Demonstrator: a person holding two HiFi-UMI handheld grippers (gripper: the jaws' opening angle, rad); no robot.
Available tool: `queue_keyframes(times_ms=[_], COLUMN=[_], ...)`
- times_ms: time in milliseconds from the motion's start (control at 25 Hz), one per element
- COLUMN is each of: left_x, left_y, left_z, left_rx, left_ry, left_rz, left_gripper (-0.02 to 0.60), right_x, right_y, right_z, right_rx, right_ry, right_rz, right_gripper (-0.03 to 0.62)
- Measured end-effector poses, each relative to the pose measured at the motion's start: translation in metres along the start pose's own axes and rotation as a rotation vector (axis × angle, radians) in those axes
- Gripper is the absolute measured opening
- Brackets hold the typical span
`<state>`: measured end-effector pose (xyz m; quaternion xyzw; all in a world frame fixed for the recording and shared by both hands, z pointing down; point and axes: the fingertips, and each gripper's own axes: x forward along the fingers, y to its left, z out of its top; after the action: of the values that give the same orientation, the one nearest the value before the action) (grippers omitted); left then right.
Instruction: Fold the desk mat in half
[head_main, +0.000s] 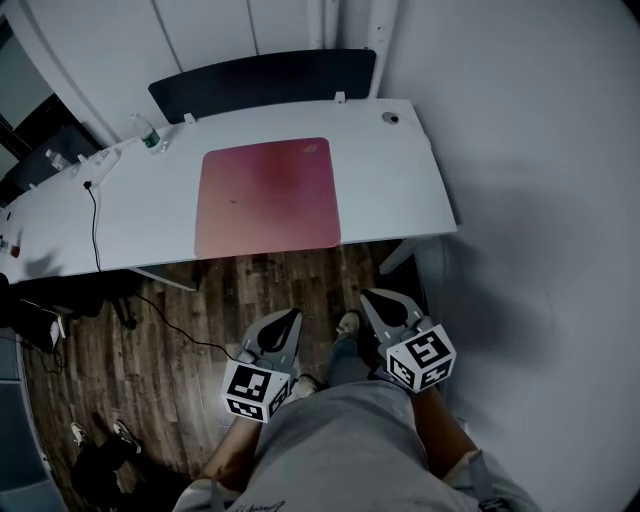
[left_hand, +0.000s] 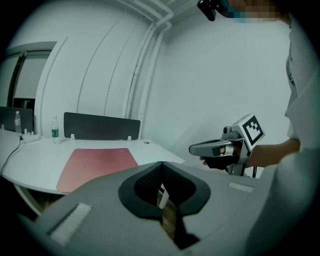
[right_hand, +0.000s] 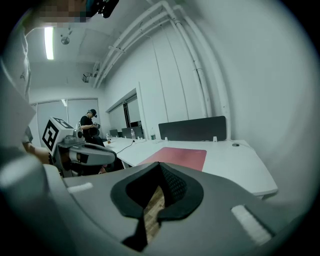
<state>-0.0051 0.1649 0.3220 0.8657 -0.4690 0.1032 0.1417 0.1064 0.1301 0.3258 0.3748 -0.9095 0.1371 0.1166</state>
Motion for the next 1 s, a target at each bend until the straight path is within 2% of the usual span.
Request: queue_keyframes(times_ms=[480, 1000], left_x=[0.105, 0.165], left_y=[0.044, 0.060], left_z=[0.049, 0.066], left_rx=[0.003, -0.009], left_ry=[0.014, 0.049], left_rz=[0.033, 0.084], left_gripper=[0.020, 0.020], right_x=[0.068, 0.097], right_y=[-0.100, -0.161], right_z=[0.044, 0.055], right_rx=[-0.023, -0.012], right_ry=[0.038, 0.074], right_rz=[0.061, 0.127], right_gripper=[0.008, 0.008])
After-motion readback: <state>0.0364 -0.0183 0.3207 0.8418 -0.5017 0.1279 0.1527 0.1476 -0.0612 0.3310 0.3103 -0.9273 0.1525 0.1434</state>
